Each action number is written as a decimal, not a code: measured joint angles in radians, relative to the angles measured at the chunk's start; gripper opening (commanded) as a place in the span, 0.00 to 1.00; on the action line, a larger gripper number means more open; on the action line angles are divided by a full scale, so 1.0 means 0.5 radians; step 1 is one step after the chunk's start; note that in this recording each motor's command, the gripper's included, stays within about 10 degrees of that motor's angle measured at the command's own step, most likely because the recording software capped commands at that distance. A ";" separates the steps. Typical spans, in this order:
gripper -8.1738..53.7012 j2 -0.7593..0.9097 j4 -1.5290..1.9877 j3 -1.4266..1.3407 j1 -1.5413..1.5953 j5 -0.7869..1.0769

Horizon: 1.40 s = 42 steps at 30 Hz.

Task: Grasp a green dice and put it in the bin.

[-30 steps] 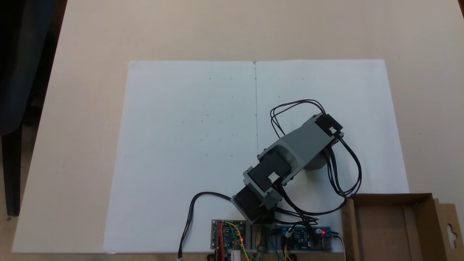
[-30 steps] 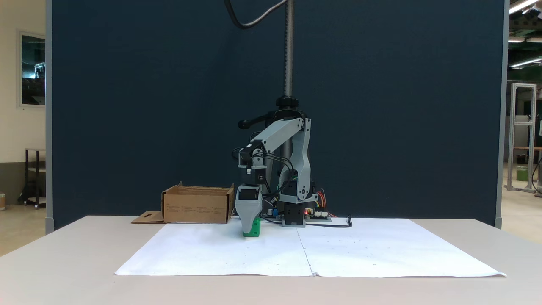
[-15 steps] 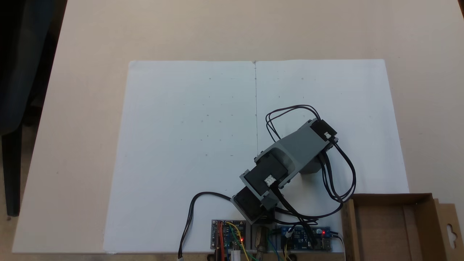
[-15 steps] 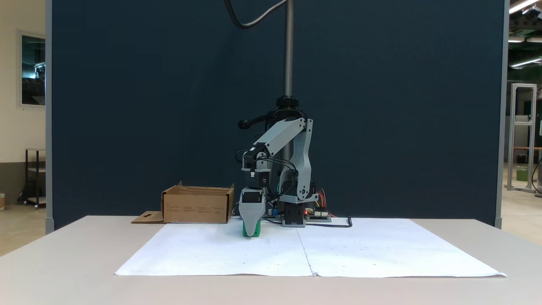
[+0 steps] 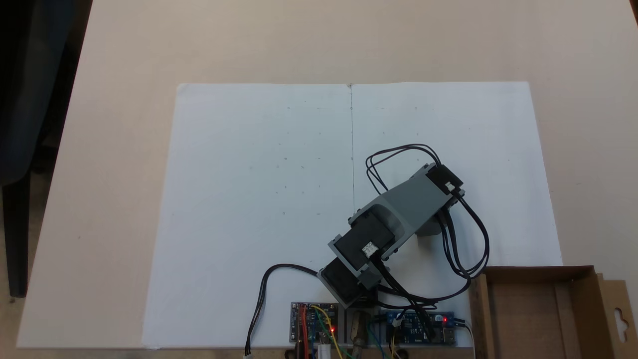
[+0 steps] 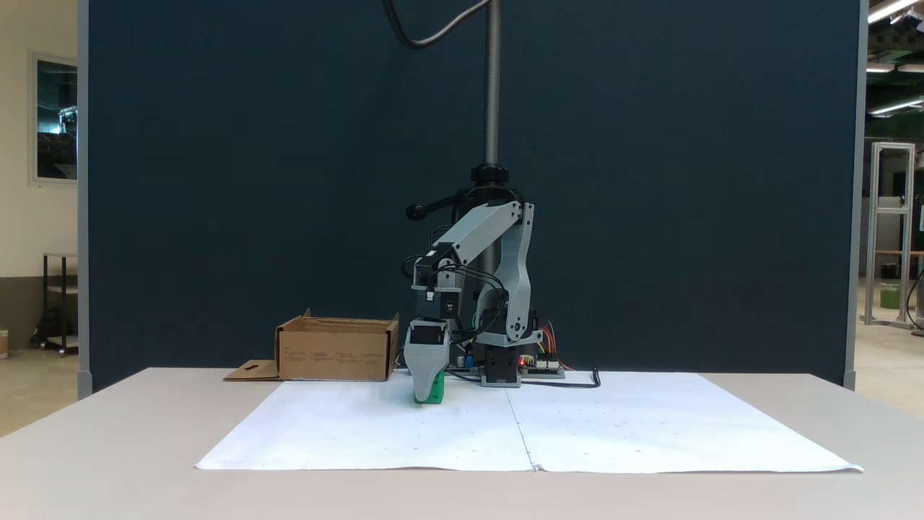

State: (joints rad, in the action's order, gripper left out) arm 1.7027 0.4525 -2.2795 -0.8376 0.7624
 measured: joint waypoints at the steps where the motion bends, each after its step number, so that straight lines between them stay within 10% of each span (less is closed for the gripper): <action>1: 0.73 0.000 0.000 0.000 -0.012 0.000; 8: 0.68 0.012 -0.015 -0.034 -0.034 0.000; 19: 0.33 0.025 -0.052 -0.058 -0.006 0.003; 29: 0.33 0.132 -0.258 -0.034 0.000 -0.049; 42: 0.33 0.196 -0.028 0.893 -0.181 -1.243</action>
State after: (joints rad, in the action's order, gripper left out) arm 1.8009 0.4387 -1.8331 -0.9281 0.1411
